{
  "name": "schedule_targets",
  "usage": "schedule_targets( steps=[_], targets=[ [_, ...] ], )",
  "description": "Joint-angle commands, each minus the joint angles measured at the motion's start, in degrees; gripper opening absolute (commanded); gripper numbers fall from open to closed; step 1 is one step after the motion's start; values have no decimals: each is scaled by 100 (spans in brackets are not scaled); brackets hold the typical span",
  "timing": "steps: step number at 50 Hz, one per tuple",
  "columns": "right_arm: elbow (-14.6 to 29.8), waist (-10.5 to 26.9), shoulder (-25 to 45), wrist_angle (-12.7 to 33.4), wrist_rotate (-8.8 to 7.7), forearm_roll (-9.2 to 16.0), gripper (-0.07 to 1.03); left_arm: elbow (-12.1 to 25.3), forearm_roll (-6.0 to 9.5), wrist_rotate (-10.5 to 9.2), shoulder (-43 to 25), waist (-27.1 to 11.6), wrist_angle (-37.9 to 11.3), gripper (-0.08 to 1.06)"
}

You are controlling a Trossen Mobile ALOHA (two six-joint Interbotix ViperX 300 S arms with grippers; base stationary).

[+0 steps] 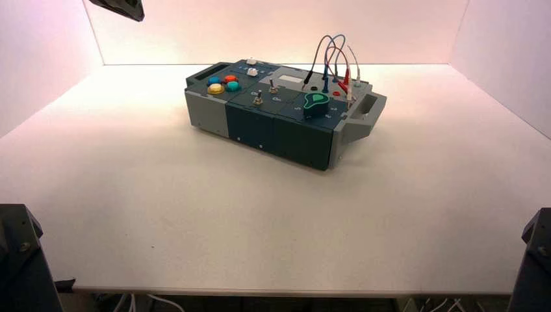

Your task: Turn the knob to position 6.

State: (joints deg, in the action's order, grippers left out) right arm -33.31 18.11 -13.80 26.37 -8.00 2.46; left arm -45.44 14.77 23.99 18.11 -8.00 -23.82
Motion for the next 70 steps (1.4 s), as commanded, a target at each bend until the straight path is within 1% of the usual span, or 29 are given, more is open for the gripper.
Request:
schedule_targets(
  steps=[1, 14, 21, 25, 30, 31, 32, 39, 43, 48, 51, 53, 54, 56, 58, 61, 62, 66, 70],
  targets=[
    [132, 9, -53, -18, 9, 18, -2, 123, 0, -9, 44, -9, 44, -3],
    [141, 18, -35, 18, 9, 18, -2, 132, 0, 0, 35, -9, 44, -3],
    [211, 97, 9, 202, 9, 18, -2, 132, 0, 0, 26, -9, 44, -3],
    [299, 229, 35, 404, 9, 18, -2, 132, 0, 0, 26, -9, 44, -3],
    [422, 431, 79, 729, -35, 18, -2, 114, 0, -9, 44, -9, 26, -3],
    [422, 431, 79, 729, -35, 18, -2, 114, -9, 0, 44, -9, 35, -3],
    [475, 510, 105, 870, -62, 9, -2, 114, -9, 0, 53, -9, 26, -3],
    [642, 703, 255, 1318, -105, 18, -2, 132, 0, -9, 26, -9, -18, -3],
    [738, 729, 343, 1573, -105, 18, -2, 132, 9, -18, 26, -9, -88, -3],
    [896, 738, 501, 2021, -123, 18, -2, 141, 9, -70, 26, -9, -167, -3],
    [984, 738, 606, 2443, -202, 18, -2, 158, 9, -105, 0, -9, -220, -3],
    [984, 738, 624, 2514, -220, 18, -2, 158, 0, -105, 0, -9, -220, -3],
    [984, 747, 677, 2821, -281, 35, -2, 167, 9, -105, -18, -18, -220, -3],
    [958, 747, 712, 2997, -316, 53, -2, 176, 9, -105, -44, -9, -220, -3],
    [896, 747, 729, 3199, -352, 123, -2, 176, 9, -105, -70, -9, -220, -3],
    [800, 756, 738, 3322, -404, 220, -2, 185, 9, -105, -105, -9, -229, -3],
    [712, 773, 738, 3366, -457, 308, -2, 185, 9, -105, -132, -9, -229, -3],
    [475, 870, 721, 3349, -598, 475, -2, 193, 0, -105, -176, -9, -272, -3],
    [299, 1028, 729, 3287, -694, 527, -2, 193, 0, -105, -202, -18, -281, -3]
  ],
)
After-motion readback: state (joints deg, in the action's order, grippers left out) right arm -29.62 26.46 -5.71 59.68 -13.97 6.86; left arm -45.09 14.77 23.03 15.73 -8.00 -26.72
